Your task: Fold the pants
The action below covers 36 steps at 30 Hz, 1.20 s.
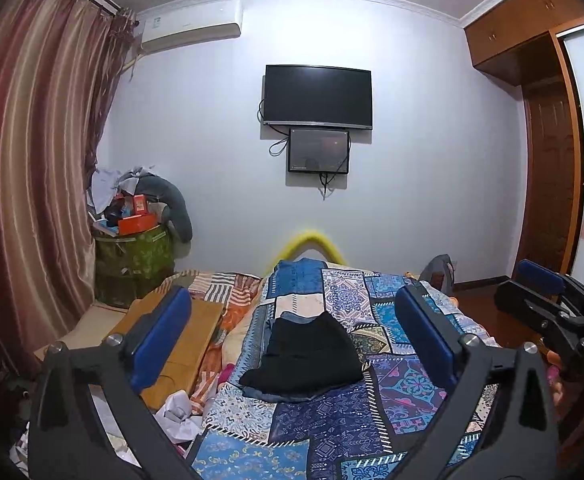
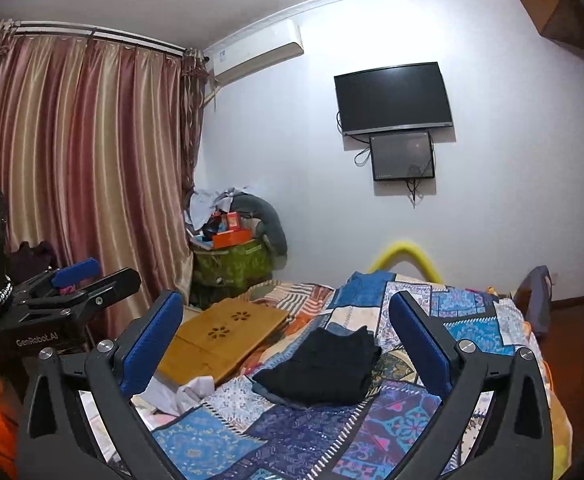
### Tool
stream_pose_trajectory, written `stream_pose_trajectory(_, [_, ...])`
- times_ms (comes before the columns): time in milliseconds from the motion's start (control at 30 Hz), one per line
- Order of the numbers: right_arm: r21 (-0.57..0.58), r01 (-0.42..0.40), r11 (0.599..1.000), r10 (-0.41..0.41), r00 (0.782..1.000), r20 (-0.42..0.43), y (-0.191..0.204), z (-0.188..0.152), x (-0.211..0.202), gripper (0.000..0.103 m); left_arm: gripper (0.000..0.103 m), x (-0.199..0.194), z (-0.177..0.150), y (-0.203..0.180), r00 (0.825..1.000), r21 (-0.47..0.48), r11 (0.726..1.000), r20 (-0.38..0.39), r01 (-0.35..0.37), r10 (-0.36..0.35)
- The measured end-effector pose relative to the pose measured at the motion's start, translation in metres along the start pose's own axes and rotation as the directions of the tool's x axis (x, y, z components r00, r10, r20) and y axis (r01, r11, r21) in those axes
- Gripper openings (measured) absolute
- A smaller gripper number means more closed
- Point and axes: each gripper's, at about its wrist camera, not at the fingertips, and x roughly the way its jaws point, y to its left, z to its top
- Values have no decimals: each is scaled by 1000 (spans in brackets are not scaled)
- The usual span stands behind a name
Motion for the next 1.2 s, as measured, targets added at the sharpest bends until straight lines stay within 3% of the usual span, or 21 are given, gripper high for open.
stream_pose_trajectory(1200, [-6, 20, 1000, -20, 999, -28, -3, 1, -3, 103, 103, 2, -6, -2, 999, 8, 999, -14, 45, -45])
